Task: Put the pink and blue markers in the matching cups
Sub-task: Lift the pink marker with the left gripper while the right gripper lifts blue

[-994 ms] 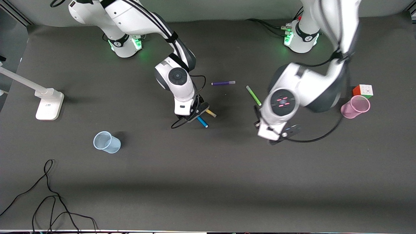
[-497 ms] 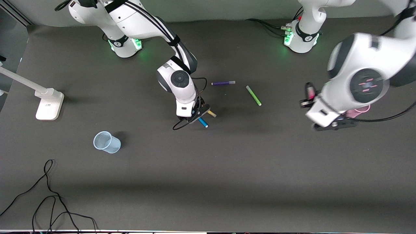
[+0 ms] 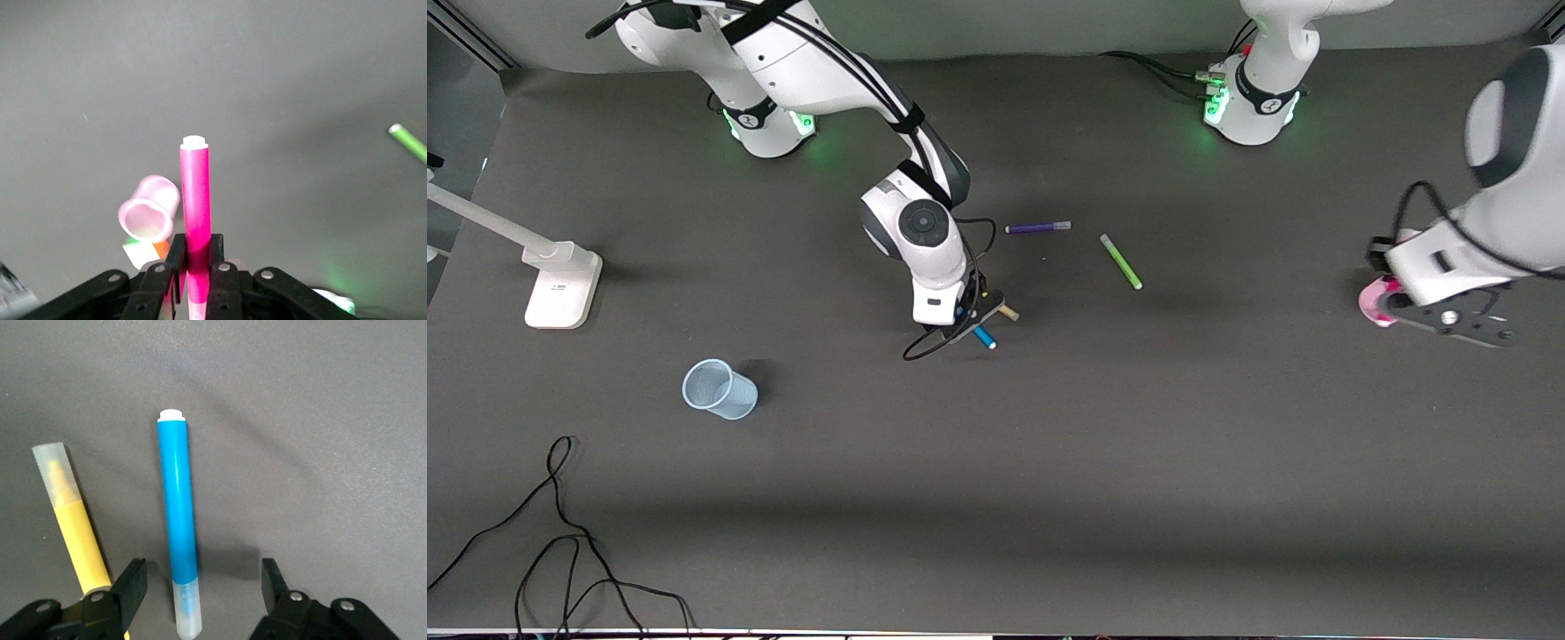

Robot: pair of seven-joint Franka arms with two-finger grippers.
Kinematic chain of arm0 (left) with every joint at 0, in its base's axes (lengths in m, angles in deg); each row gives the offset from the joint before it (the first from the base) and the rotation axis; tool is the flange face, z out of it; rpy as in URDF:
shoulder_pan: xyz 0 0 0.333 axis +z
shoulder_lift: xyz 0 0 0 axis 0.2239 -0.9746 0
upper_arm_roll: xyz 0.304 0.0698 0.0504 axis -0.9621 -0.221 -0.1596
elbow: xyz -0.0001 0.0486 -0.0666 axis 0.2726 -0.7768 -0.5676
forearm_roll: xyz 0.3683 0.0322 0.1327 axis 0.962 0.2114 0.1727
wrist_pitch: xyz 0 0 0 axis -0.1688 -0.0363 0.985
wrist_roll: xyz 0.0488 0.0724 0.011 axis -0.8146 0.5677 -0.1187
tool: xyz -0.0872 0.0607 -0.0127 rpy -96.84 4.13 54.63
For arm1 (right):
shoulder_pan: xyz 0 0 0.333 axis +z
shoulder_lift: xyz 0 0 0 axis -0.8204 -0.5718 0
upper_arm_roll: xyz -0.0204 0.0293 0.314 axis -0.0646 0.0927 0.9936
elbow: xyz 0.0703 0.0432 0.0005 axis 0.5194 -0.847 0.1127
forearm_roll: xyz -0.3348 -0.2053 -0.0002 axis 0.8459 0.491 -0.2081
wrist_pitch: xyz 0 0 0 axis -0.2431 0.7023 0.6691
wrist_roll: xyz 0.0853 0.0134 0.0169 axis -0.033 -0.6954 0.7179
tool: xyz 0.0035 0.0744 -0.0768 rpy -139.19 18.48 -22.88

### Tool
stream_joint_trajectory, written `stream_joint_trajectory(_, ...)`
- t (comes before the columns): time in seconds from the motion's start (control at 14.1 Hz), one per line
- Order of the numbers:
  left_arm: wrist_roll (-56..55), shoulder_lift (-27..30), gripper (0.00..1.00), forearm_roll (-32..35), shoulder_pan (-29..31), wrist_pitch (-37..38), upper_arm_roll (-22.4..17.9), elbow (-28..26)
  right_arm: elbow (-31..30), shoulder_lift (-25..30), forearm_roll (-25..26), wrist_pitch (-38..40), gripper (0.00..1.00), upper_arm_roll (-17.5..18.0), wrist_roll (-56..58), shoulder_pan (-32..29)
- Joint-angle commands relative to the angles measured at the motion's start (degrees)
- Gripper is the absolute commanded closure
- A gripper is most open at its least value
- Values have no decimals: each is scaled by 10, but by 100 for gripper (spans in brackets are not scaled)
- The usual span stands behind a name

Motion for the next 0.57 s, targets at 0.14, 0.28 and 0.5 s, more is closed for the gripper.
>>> stream_joint_trajectory(0.14,263,101,100,-103,108,-160,5,-174,10,-6,8,-4,68,-7,4,6)
stream_joint_trajectory(0.28,377,105,100,-185,148,-192,-12,-218,10,-6,7,-3,85,-7,3,4)
stream_joint_trajectory(0.5,531,101,100,-256,184,-224,-58,-282,10,-6,7,-2,100,-7,2,3)
